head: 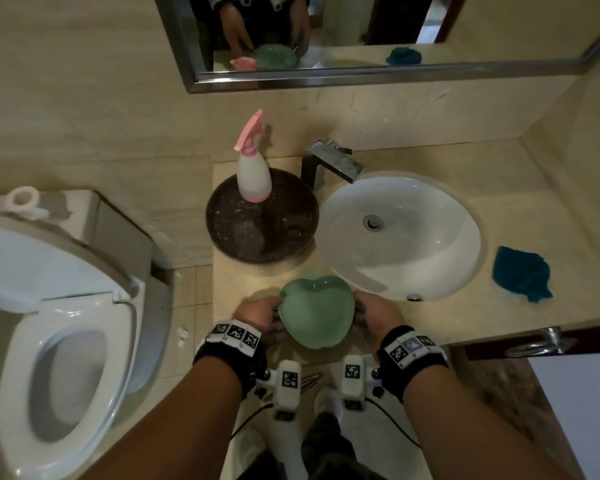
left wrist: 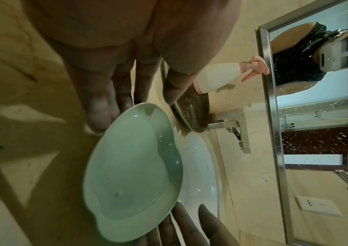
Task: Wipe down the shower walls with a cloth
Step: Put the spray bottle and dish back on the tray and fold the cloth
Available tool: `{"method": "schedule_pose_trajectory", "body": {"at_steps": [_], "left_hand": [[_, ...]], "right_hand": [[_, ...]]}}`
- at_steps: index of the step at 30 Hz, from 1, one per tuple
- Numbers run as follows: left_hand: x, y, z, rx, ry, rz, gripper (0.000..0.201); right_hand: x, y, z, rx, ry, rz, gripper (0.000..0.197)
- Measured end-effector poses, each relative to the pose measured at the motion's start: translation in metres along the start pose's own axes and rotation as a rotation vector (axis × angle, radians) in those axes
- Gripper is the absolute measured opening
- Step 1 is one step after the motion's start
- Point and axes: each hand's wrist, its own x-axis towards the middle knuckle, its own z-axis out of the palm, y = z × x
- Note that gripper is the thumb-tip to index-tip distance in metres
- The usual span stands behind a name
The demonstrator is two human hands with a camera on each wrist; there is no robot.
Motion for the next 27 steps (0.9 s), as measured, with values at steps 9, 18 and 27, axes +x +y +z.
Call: {"method": "schedule_pose_trajectory", "body": {"at_steps": [9, 18, 27], "left_hand": [[-0.005, 0.010, 0.005, 0.005, 0.004, 0.049, 0.015], [-0.020, 0.046, 0.001, -0.072, 0.049, 0.134, 0.020], [-0.038, 0.090, -0.011, -0.183, 0.121, 0.220, 0.013]], "right_hand": [[-0.009, -0.020, 0.005, -0.033, -0.019, -0.026, 0.023], [-0.025, -0.071, 0.024, -0.061, -0.107, -0.094, 0.015], [-0.031, -0.125, 0.065, -0.129, -0.223, -0.147, 0.018]]}}
